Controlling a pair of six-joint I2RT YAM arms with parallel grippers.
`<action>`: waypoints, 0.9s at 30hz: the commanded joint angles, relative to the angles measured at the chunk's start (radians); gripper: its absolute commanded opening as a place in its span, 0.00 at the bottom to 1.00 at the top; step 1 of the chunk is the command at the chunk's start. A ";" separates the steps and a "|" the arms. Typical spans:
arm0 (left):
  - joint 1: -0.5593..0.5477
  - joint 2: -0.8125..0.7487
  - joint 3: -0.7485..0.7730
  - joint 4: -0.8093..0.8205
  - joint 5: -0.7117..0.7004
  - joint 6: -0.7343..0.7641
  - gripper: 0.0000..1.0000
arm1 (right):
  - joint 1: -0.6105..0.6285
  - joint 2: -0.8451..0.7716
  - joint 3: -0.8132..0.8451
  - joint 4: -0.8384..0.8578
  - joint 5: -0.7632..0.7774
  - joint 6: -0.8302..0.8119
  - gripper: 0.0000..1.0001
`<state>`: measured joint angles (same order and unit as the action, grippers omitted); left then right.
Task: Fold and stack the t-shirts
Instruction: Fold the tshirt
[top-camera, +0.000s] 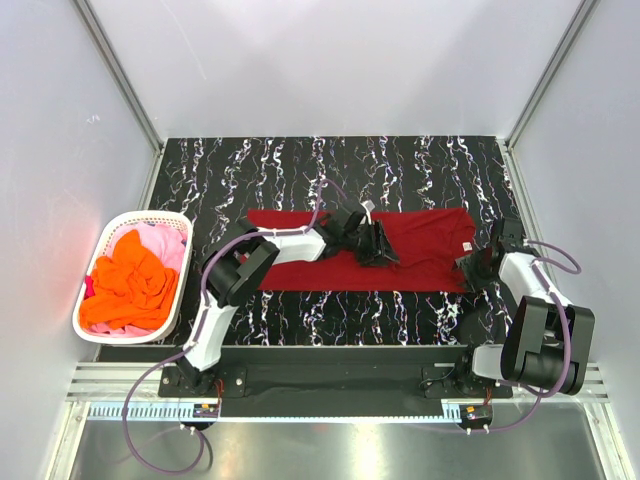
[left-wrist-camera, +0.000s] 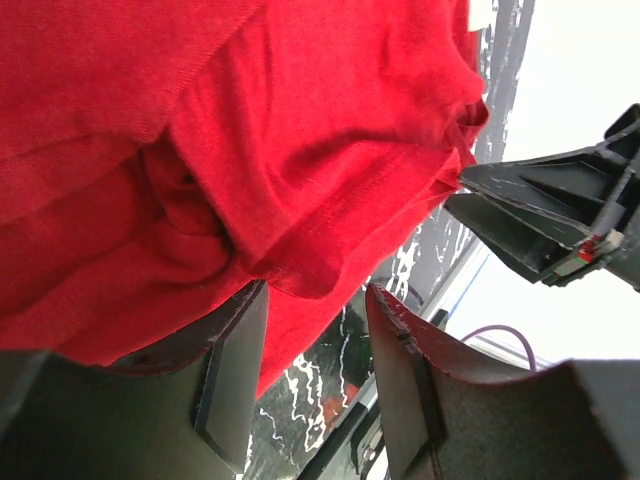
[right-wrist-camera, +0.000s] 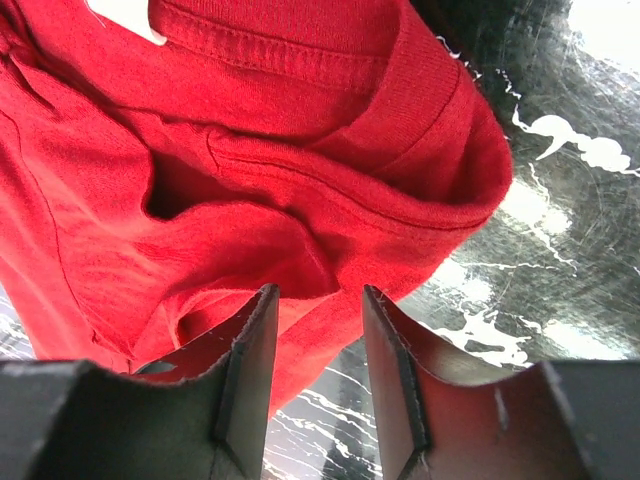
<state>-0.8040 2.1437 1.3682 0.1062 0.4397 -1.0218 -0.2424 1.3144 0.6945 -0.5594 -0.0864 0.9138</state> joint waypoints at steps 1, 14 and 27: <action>-0.003 0.016 0.051 0.035 -0.015 -0.008 0.49 | 0.000 -0.004 -0.009 0.035 0.042 0.019 0.45; -0.008 0.035 0.081 0.006 -0.024 -0.011 0.45 | 0.000 -0.041 -0.027 0.038 0.073 0.060 0.48; -0.008 0.036 0.091 0.007 -0.004 -0.009 0.03 | 0.000 -0.054 -0.035 0.056 0.076 0.092 0.47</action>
<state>-0.8062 2.1818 1.4181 0.0967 0.4362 -1.0393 -0.2424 1.2831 0.6662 -0.5362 -0.0418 0.9783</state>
